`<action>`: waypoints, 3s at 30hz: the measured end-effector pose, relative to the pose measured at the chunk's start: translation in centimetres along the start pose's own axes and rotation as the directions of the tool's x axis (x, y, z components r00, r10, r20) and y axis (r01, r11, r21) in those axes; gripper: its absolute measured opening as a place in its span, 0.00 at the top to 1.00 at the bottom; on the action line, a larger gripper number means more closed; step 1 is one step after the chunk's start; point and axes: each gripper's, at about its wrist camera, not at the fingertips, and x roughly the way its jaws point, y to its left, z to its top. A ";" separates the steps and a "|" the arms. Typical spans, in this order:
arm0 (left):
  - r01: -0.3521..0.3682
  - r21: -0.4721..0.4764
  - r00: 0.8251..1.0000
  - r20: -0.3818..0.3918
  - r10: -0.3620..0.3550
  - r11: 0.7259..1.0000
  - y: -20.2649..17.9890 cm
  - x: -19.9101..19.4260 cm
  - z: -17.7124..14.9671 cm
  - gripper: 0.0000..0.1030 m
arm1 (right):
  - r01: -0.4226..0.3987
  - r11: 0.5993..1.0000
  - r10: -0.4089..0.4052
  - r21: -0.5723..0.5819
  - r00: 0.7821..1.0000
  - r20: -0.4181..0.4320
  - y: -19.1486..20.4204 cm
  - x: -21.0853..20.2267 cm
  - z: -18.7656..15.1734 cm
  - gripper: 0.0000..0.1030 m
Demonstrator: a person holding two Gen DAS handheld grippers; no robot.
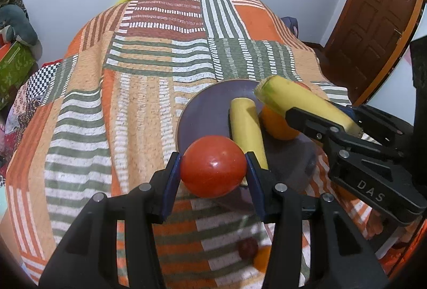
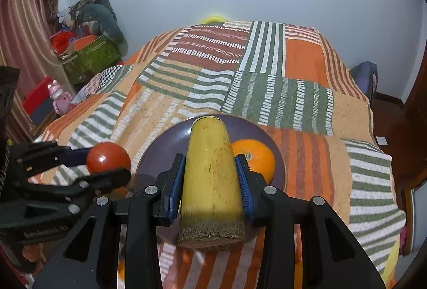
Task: Organize fruits
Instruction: 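Carry the tomato and gourd onto the purple plate and open both tools, then withdraw both tools from the purple plate, then grasp another large orange with the right tool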
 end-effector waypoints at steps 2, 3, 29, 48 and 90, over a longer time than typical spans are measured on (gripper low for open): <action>-0.001 -0.006 1.000 -0.010 0.001 1.000 0.2 0.9 0.4 0.54 | 0.007 1.000 -0.007 0.005 1.000 -0.006 -0.1 0.7 0.4 0.66; 0.000 -0.007 1.000 -0.015 0.000 1.000 0.3 1.4 0.5 0.54 | 0.008 1.000 -0.008 0.007 1.000 -0.010 0.0 1.0 0.5 0.66; -0.021 -0.015 0.996 -0.090 0.020 1.000 0.4 7.1 1.3 0.50 | -0.018 0.999 0.021 0.030 0.995 -0.098 -0.1 3.6 0.8 0.66; -0.033 -0.027 0.999 0.004 0.033 0.999 0.8 -0.3 0.5 0.48 | 0.018 1.000 -0.017 0.017 0.999 -0.042 -1.2 -2.5 0.1 0.66; 0.061 0.006 0.997 -0.051 -0.061 0.998 -6.6 -3.8 -9.5 0.36 | 0.139 0.987 -0.123 0.080 0.977 -0.176 -7.8 -3.8 -10.5 0.33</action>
